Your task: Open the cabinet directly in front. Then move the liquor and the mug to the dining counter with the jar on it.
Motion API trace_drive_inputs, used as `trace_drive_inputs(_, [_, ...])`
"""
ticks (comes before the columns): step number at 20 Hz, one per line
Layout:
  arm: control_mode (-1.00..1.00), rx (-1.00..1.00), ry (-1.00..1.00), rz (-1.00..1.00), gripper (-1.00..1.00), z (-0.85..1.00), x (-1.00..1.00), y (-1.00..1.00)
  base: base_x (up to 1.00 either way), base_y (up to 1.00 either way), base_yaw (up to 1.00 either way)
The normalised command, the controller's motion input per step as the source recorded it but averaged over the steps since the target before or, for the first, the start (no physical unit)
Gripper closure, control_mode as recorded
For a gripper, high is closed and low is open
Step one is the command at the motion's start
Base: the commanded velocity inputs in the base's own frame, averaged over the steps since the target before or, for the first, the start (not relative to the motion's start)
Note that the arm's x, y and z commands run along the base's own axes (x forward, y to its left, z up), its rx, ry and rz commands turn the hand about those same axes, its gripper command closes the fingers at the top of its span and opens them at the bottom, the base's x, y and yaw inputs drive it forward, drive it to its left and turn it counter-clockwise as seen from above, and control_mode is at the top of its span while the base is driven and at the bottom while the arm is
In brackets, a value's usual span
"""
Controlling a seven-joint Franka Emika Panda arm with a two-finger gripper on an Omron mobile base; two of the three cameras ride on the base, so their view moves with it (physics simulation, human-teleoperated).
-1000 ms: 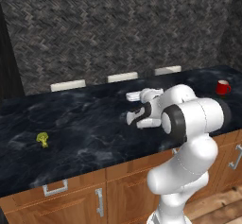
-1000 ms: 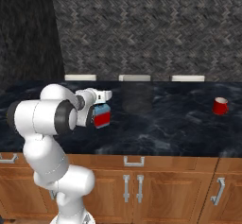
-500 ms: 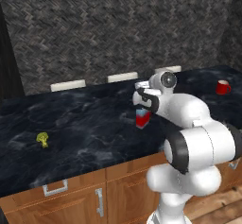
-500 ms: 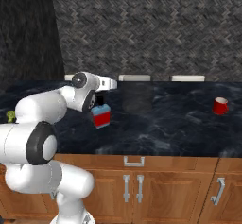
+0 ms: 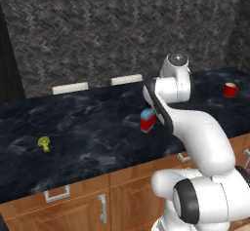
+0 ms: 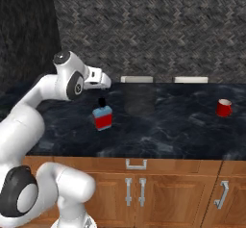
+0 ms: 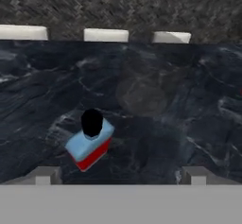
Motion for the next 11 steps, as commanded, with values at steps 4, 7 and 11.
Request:
trace_drive_inputs(4, [-1.00, -0.02, -0.04, -0.01, -1.00, -0.73, -1.00, 0.13, 0.00, 0.00, 0.00])
trace_drive_inputs(7, [-1.00, 0.02, -0.12, -0.18, -1.00, -0.18, -0.63, -0.23, 0.00, 0.00, 0.00])
trace_drive_inputs(11, [-1.00, -0.01, 0.00, 0.00, -1.00, 0.00, 0.00, 0.00, 0.00, 0.00, 0.00])
